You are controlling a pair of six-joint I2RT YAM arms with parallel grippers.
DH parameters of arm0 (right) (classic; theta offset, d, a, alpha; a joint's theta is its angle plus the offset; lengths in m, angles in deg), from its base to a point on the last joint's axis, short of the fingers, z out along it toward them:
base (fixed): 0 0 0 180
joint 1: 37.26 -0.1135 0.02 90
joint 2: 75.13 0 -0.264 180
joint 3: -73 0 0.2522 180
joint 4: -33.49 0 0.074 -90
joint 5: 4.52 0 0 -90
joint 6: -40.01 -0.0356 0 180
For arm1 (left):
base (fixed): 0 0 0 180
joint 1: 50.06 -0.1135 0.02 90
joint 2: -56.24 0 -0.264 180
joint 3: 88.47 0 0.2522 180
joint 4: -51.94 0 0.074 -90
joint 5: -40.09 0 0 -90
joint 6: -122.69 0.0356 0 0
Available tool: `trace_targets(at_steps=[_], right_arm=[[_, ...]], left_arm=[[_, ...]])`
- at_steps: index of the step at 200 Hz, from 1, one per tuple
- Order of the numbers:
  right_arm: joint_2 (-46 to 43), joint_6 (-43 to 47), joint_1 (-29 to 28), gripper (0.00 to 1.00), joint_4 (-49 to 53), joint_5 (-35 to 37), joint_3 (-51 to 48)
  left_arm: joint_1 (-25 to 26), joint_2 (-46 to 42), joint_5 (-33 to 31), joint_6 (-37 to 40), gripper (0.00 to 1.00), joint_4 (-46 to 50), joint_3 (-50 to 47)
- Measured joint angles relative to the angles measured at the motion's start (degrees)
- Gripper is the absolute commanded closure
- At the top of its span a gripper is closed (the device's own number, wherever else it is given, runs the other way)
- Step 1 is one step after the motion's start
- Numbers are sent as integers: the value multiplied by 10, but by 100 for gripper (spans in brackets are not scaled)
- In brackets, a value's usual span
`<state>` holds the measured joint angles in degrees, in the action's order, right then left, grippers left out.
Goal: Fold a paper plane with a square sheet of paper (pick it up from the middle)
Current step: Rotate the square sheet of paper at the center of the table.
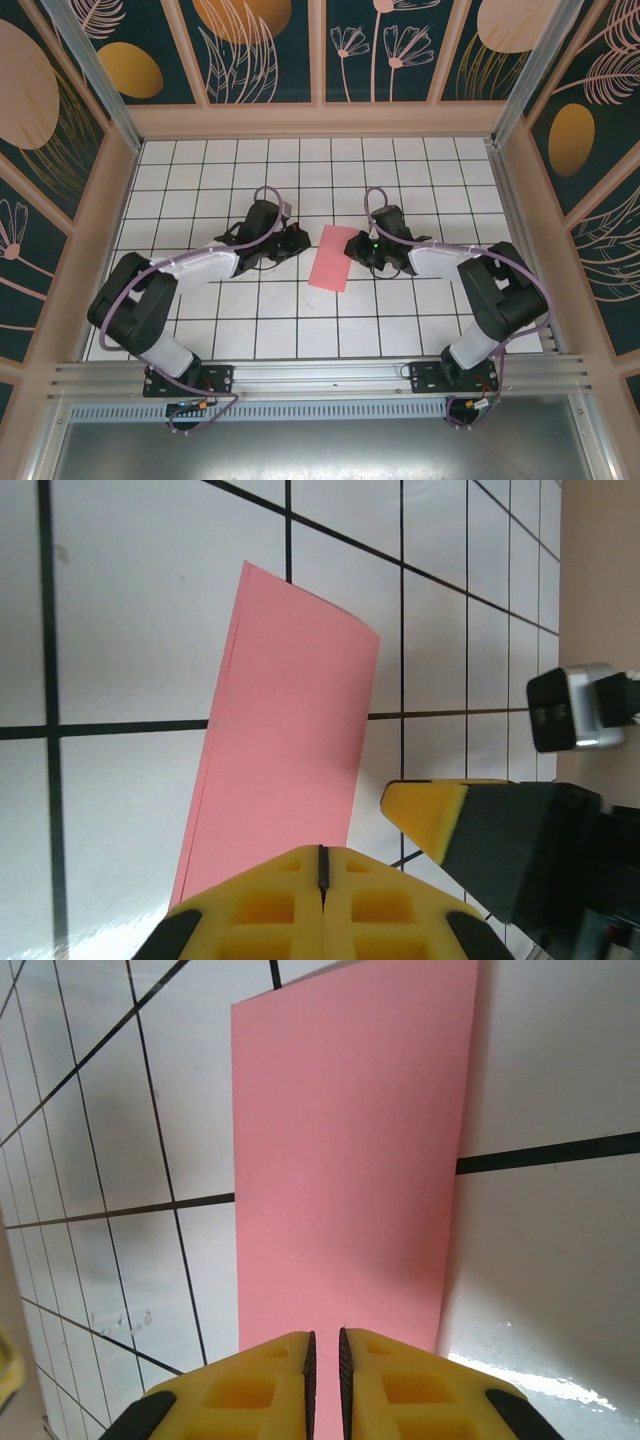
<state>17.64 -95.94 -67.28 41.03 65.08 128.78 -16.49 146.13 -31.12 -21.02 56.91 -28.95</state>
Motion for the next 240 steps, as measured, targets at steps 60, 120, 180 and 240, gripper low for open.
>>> trace_targets(at_steps=[60, 120, 180, 240], right_arm=[[70, 23, -4, 84, 23, -1, 45], [114, 121, -5, 84, 51, -42, 95], [96, 179, -5, 76, 94, -49, 110], [-40, 89, -11, 58, 25, 15, -8]], left_arm=[[0, -32, -61, -9, 100, 9, -31], [-1, -48, -89, -9, 94, 18, -31], [-5, -46, -67, -14, 87, 13, -40], [-17, -15, -12, -20, 81, -17, -40]])
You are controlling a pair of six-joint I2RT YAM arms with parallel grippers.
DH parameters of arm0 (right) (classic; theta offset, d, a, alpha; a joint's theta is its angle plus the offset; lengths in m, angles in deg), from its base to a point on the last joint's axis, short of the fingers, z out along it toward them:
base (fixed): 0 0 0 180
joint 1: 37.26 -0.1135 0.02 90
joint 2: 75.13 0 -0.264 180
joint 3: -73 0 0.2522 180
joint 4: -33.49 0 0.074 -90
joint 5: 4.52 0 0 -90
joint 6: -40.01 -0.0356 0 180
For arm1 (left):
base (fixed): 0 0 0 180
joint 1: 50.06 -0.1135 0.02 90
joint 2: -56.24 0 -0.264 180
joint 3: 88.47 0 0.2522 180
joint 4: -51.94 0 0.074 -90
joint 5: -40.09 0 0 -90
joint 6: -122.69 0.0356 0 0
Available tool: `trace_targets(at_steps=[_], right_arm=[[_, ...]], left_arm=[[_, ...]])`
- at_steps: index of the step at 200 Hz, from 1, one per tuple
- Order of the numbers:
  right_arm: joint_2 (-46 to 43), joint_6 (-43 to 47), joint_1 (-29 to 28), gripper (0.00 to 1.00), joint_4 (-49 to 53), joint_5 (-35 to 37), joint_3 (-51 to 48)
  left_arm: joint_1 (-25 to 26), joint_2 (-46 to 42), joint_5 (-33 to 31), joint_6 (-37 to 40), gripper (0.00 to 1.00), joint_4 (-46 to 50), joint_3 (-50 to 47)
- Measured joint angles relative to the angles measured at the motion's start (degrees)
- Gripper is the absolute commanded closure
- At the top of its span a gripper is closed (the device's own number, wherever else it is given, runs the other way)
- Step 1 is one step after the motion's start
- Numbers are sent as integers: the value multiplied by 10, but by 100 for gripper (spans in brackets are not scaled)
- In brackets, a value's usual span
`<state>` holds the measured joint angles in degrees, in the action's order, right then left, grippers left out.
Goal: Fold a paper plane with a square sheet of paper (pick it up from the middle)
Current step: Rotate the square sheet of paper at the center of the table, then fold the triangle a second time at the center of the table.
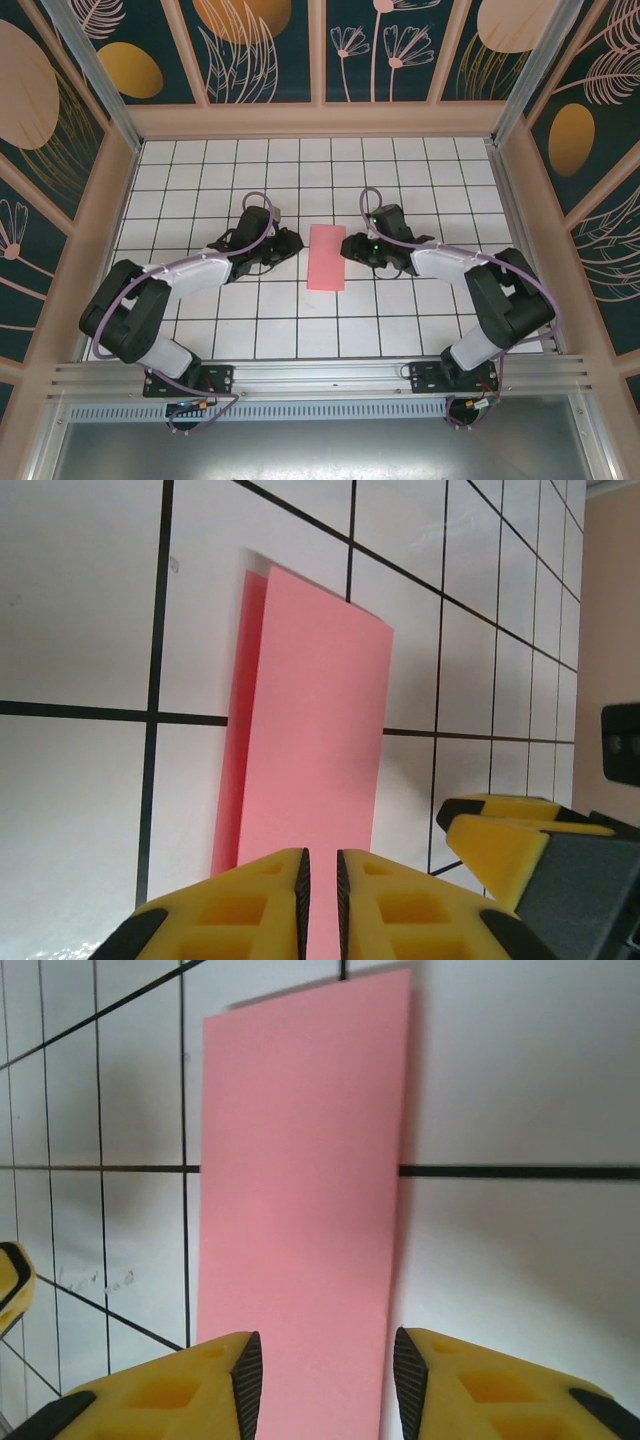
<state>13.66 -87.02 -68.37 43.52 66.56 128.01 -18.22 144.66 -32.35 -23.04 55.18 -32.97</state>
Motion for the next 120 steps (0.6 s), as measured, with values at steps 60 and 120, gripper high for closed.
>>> trace_targets(at_steps=[60, 120], right_arm=[[-47, -84, -8, 60, -79, 40, -89], [-29, -99, -8, 60, -108, -33, -65]], left_arm=[[-3, 23, 37, -9, 75, -12, 0], [-3, 41, 76, -27, 68, -43, 0]])
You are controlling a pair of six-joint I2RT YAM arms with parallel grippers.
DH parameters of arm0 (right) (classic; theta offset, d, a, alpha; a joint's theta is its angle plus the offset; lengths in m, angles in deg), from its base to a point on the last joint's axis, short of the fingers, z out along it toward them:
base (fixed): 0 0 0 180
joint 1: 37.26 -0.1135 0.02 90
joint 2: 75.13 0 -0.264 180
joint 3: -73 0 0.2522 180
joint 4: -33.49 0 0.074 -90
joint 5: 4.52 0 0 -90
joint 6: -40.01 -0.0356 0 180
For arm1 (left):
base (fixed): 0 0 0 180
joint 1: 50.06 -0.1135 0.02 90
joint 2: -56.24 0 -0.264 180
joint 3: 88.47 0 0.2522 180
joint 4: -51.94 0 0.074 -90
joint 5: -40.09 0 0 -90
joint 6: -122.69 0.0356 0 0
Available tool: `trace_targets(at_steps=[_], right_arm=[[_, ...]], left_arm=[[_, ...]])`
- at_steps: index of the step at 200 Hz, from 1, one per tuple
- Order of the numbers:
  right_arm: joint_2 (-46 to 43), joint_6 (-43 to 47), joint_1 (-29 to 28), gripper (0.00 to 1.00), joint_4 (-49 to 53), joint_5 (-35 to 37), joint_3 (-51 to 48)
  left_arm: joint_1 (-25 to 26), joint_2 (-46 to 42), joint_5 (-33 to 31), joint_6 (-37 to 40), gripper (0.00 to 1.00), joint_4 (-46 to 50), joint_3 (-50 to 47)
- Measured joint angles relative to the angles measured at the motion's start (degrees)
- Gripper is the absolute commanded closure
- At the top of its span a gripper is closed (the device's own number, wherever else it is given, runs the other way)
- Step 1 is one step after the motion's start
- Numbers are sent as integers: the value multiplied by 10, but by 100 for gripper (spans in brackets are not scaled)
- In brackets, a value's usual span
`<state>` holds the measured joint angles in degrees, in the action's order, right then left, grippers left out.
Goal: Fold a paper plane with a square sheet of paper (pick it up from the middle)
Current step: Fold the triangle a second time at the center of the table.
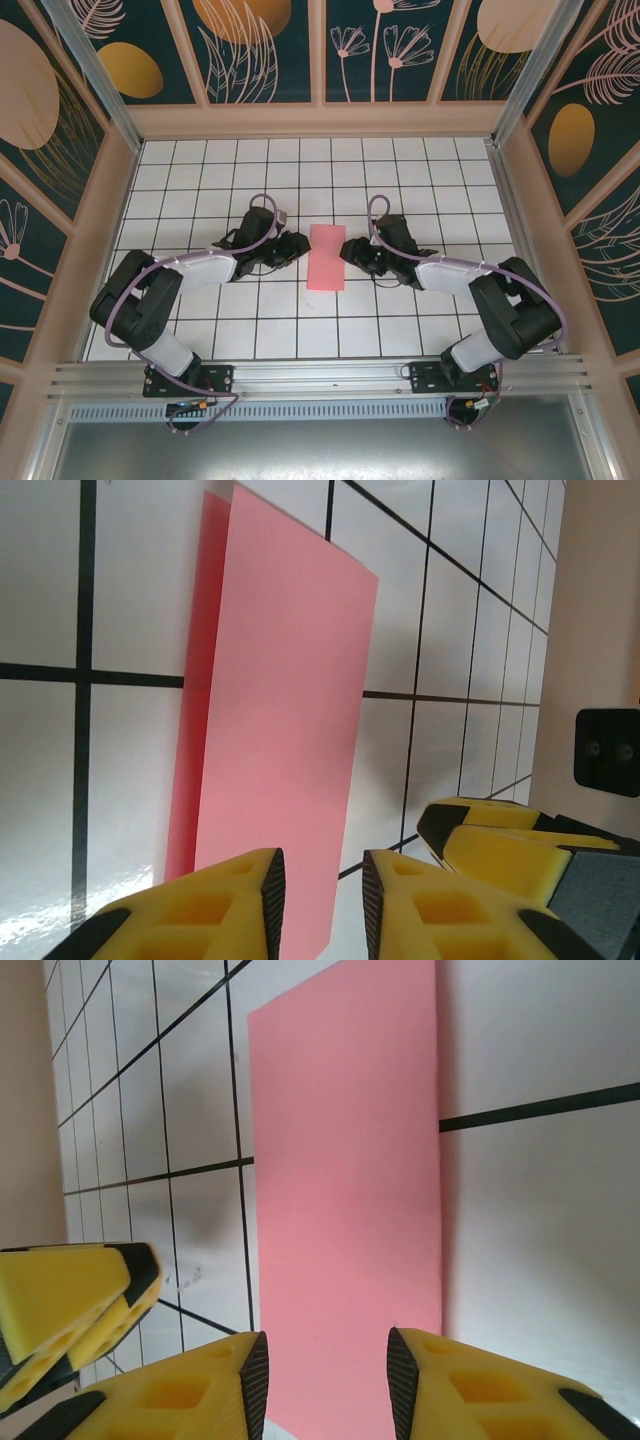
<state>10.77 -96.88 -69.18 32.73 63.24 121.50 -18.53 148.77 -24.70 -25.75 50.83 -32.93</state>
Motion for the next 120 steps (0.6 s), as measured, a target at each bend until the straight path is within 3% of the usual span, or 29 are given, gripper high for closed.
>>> trace_targets(at_steps=[120], right_arm=[[67, -4, 0, 62, -12, -53, 10]], left_arm=[[0, 30, 16, -4, 59, -15, 0]])
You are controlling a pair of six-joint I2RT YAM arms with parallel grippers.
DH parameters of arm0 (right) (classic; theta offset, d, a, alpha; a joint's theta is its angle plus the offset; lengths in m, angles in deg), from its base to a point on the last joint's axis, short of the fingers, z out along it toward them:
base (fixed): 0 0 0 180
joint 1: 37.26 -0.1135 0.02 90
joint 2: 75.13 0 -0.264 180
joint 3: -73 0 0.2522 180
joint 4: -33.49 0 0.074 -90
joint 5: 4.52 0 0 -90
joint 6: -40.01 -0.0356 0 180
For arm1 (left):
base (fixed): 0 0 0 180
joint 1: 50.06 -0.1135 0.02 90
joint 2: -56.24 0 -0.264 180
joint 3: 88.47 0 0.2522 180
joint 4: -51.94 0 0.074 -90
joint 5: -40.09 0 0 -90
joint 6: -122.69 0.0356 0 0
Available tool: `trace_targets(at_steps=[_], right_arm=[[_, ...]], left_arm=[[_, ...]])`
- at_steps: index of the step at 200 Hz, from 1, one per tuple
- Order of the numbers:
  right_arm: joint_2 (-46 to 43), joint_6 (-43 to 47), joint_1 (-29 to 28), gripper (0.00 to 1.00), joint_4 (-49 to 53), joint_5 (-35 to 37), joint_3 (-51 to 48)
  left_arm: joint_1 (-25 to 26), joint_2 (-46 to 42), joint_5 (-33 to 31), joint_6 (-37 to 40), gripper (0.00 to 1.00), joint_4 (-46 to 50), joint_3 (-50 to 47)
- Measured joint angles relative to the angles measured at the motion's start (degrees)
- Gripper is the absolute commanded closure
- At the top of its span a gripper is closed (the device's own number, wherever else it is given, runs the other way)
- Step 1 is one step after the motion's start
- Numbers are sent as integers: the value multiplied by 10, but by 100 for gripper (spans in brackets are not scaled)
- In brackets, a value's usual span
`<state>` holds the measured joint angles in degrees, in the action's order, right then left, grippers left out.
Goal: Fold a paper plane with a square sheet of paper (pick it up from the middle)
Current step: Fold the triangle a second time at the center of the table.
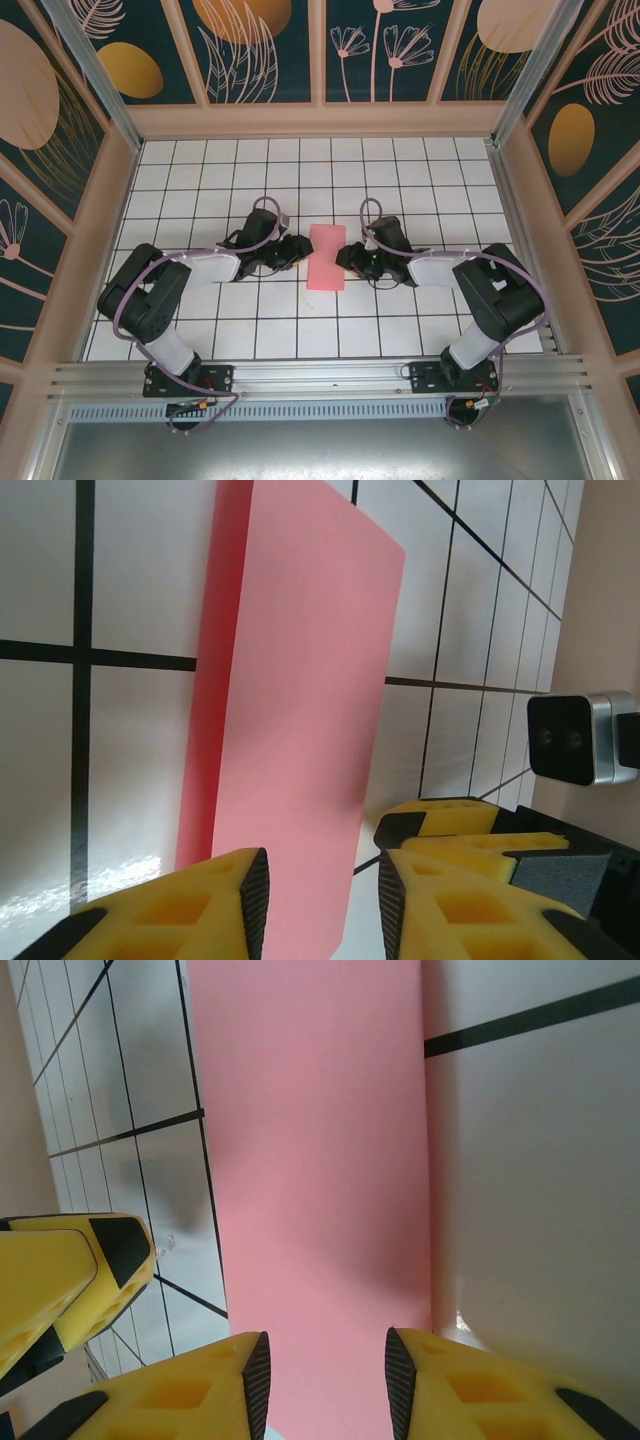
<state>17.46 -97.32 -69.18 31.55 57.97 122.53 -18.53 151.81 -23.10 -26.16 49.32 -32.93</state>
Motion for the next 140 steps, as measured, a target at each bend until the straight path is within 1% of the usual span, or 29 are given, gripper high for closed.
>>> trace_targets(at_steps=[32, 52, 99, 126, 140], right_arm=[[16, 0, 0, 62, 0, 0, 0], [21, -1, 0, 62, -1, 0, 0], [21, -7, 0, 62, -9, 2, -3], [21, -7, 0, 62, -9, 2, -3], [21, -7, 0, 62, -9, 2, -3]], left_arm=[[0, 16, 4, 0, 58, -1, 2], [0, 25, 9, 0, 55, -1, 7], [0, 54, 23, 1, 54, -2, 20], [0, 63, 34, 1, 58, -5, 22], [0, 68, 43, 2, 62, -7, 26]])
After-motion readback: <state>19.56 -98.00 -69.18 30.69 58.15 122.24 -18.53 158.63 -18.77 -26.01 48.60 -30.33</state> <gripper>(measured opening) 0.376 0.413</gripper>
